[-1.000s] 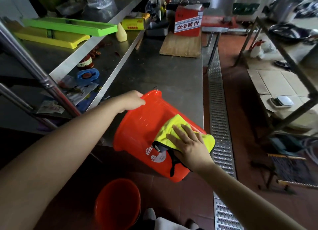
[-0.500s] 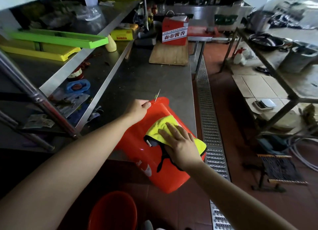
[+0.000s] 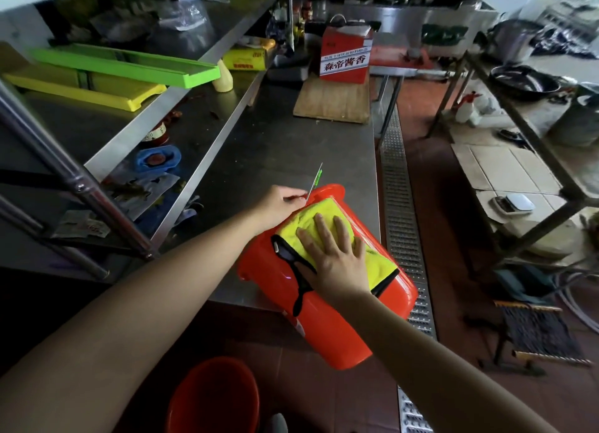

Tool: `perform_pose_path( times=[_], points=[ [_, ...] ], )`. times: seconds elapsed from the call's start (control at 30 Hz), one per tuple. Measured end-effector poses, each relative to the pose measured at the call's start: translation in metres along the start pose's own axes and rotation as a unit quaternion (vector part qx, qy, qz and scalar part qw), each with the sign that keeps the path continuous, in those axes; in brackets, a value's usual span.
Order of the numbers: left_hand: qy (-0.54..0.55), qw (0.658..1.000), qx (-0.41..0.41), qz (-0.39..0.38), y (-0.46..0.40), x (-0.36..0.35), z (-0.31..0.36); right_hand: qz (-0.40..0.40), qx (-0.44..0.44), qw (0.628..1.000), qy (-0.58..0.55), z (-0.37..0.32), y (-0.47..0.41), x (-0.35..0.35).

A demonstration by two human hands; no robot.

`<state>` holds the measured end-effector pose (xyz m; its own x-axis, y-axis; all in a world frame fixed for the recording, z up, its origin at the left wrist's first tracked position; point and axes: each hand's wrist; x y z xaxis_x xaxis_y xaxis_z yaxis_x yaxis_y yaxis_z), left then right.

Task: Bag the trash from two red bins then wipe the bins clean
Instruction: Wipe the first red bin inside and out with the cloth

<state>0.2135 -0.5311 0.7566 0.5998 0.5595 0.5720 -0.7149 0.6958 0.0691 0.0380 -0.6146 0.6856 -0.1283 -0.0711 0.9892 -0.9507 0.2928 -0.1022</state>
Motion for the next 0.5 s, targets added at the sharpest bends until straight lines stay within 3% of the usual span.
perform_pose_path(
  times=[0.2, 0.37, 0.5],
  points=[
    [-0.032, 0.999, 0.007, -0.025, -0.005, 0.008, -0.011, 0.013, 0.049, 0.999, 0.019, -0.017, -0.005, -0.012],
    [-0.054, 0.998, 0.0, -0.013, -0.005, 0.006, -0.023, 0.037, 0.061, 0.997, -0.037, 0.022, -0.013, -0.01],
    [-0.081, 0.997, -0.015, 0.002, -0.005, 0.004, -0.025, 0.044, 0.017, 0.992, -0.118, 0.055, -0.034, -0.005]
  ],
)
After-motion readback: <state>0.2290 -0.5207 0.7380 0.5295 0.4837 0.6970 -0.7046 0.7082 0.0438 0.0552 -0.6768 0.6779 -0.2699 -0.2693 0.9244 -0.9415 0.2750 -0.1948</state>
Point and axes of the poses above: each hand's wrist, its own y-axis away from the middle knuckle, its own x-axis out of the back of the hand, z = x × y, and after that the axes turned 1 degree about -z, right-handed
